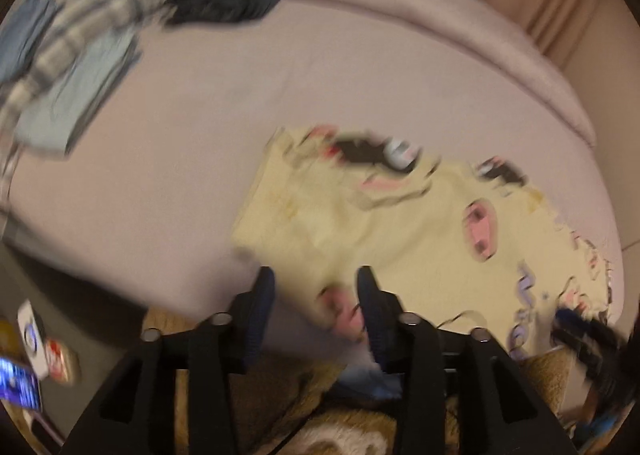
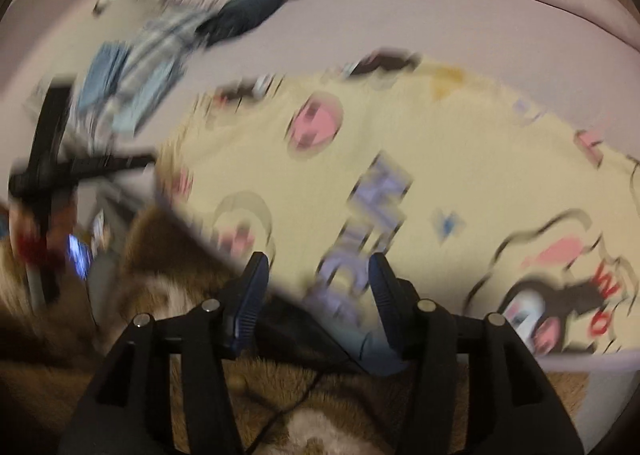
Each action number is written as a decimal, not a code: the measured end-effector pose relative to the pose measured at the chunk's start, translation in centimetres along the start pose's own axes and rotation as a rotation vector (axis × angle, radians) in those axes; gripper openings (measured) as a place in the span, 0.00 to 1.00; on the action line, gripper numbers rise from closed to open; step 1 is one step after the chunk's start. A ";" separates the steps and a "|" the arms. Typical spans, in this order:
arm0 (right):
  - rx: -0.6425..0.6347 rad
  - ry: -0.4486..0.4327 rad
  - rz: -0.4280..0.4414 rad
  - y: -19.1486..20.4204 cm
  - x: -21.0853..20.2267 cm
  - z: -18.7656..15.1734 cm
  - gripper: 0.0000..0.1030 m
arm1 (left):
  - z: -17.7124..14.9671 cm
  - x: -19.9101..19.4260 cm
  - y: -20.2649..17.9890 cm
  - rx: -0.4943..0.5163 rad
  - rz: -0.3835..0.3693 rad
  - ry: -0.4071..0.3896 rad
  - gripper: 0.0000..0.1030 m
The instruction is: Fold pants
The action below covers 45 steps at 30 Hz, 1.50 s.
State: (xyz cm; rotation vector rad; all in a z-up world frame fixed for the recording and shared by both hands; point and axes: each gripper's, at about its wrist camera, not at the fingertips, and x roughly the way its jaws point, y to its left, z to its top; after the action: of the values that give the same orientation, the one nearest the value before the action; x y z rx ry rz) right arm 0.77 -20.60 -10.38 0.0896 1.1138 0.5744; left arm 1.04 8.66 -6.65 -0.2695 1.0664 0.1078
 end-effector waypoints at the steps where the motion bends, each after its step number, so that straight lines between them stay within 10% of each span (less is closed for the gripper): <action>1: 0.030 -0.010 -0.013 -0.7 -0.1 1.3 0.52 | 0.4 0.1 -0.6 0.016 -0.006 -0.018 0.44; 6: 0.140 -0.070 -0.015 -3.2 1.2 9.3 0.50 | 1.3 1.2 -3.2 0.077 -0.108 -0.084 0.44; 14: 0.076 0.040 -0.038 -2.1 8.5 17.6 0.34 | 0.2 6.5 -4.7 0.099 -0.091 0.062 0.42; 31: 0.049 0.227 -0.029 -3.7 13.1 18.0 0.29 | -0.2 7.3 -4.0 0.096 -0.083 0.063 0.42; 34: 0.028 0.201 -0.049 -3.5 13.5 17.6 0.11 | -0.6 8.3 -3.8 0.085 -0.083 0.076 0.41; 45: 0.156 0.072 -0.081 -4.9 14.0 18.3 0.06 | -2.4 7.9 -4.2 0.121 -0.047 0.045 0.41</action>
State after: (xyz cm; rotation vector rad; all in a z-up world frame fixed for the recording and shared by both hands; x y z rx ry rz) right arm 22.88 -14.15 -15.26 0.1585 1.2259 0.4205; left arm 3.74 3.70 -13.95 -0.1882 1.1058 -0.0047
